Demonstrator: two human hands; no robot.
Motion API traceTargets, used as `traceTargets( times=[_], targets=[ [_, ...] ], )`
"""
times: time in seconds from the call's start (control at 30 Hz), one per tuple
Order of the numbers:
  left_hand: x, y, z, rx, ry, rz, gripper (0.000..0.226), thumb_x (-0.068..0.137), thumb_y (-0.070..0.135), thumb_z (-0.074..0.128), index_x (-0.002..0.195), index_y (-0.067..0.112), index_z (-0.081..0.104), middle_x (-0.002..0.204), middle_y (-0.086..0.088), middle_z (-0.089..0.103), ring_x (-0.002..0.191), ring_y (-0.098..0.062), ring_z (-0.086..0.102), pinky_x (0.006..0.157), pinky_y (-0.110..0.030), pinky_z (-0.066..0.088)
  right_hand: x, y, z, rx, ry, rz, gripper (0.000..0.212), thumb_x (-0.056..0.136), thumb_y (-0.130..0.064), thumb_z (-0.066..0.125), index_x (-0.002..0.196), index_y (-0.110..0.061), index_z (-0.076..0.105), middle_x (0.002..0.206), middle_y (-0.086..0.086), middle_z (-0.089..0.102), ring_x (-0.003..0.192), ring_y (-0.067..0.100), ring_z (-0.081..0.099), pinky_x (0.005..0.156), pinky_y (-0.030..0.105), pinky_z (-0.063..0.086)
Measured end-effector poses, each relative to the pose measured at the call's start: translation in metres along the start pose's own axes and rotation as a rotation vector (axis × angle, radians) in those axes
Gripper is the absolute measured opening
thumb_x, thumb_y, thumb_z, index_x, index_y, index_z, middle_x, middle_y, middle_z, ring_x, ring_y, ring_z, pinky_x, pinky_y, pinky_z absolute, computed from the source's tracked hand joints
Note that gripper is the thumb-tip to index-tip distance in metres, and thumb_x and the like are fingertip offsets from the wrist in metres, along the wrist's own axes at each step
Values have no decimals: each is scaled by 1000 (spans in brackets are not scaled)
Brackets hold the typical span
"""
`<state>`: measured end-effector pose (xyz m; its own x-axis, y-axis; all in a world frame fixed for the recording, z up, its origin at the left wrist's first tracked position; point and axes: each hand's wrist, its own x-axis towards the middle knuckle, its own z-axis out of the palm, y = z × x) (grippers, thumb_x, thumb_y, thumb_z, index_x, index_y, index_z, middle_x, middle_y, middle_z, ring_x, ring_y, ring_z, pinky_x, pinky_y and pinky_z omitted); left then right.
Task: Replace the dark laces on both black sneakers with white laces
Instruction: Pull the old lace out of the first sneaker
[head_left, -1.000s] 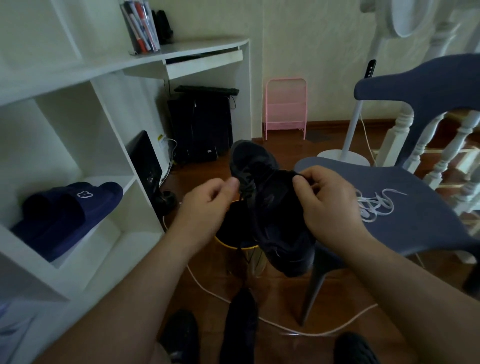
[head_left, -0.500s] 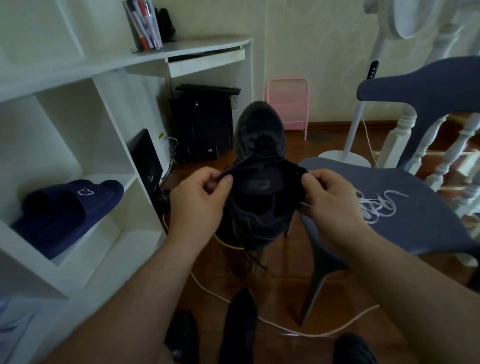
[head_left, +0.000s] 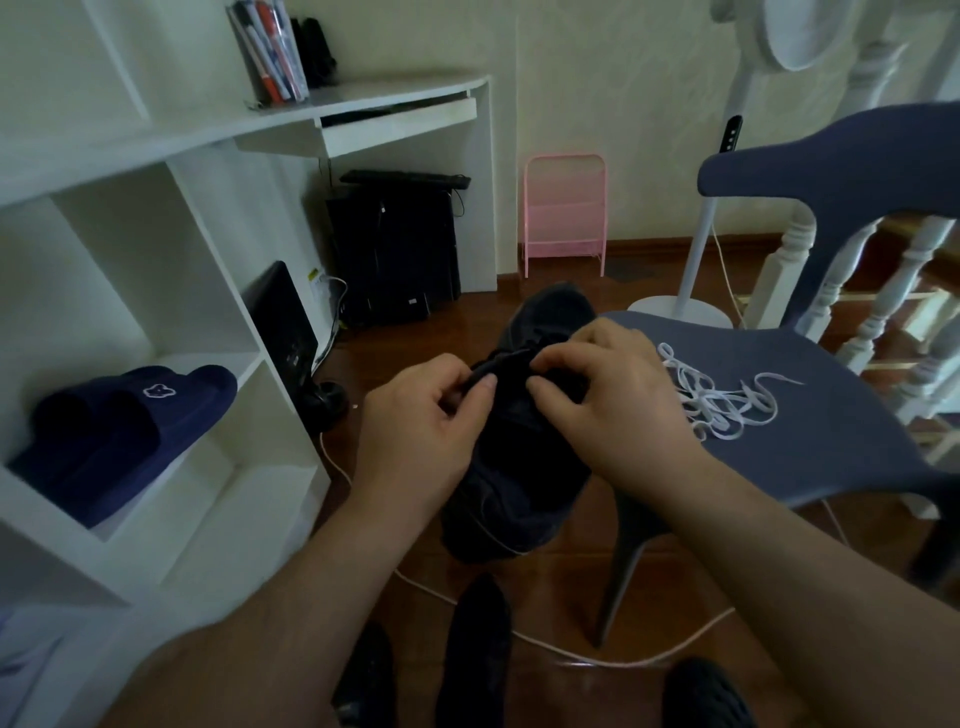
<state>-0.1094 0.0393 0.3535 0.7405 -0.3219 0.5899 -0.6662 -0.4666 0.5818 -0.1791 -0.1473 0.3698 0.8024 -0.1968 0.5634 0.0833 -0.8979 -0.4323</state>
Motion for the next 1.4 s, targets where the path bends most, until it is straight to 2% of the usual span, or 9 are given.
traceTargets(
  times=[0.13,0.27,0.5,0.63,0.8,1.03,1.17,1.3,1.4],
  targets=[
    [-3,6,10,23,-45,75,31,102,37,67,77,20,63,67,8,55,64,-9,55,53,-24,40,1,-2,5,-182,-3,-48,27,89,-49,66,99,-27,78,93,-6,52,96,26,47,74,48,49],
    [-3,5,11,3,-60,42,32,102,39,66,76,21,61,66,8,55,62,-9,54,52,-23,38,2,-5,2,-176,0,-46,18,90,-44,66,83,-29,73,89,-10,53,94,22,49,73,43,46],
    [5,-6,-2,25,-3,-51,32,101,39,67,74,22,62,62,6,56,57,-11,54,52,-35,45,10,14,-17,310,10,466,21,90,-21,65,71,-19,56,67,-3,56,62,13,51,62,33,42],
    [2,-6,1,53,-48,-8,34,101,40,66,72,23,57,62,6,52,58,-11,51,52,-37,42,8,1,-18,342,-114,354,12,84,-20,65,93,-28,62,93,-4,59,83,13,57,71,33,48],
    [2,-1,5,106,-56,49,34,101,40,66,72,24,57,65,8,52,63,-8,52,54,-36,43,9,-4,-2,21,-157,92,13,93,-38,66,101,-30,72,98,-10,55,96,13,53,84,29,42],
    [-2,4,8,60,-58,24,34,101,41,66,72,26,55,64,8,52,62,-8,53,53,-39,45,4,-3,7,-185,7,-175,28,86,-28,74,112,-21,67,116,4,53,100,29,51,69,47,53],
    [-3,5,8,39,-65,11,35,100,41,67,70,28,54,62,8,52,60,-8,53,51,-36,44,6,6,11,-263,77,-286,11,92,-24,69,94,-14,74,107,6,61,92,33,51,64,47,51],
    [-2,4,6,8,-60,-20,36,99,40,69,69,26,54,60,6,53,57,-11,54,50,-36,44,4,3,10,-227,28,-246,14,90,-28,71,84,-17,77,98,1,62,91,30,52,68,45,50],
    [2,-3,1,-4,-42,-35,35,99,40,69,70,24,57,61,6,54,57,-12,53,51,-33,43,12,14,-3,-44,13,85,16,88,-31,77,75,-22,73,89,-8,61,87,15,57,82,37,46]
  ],
)
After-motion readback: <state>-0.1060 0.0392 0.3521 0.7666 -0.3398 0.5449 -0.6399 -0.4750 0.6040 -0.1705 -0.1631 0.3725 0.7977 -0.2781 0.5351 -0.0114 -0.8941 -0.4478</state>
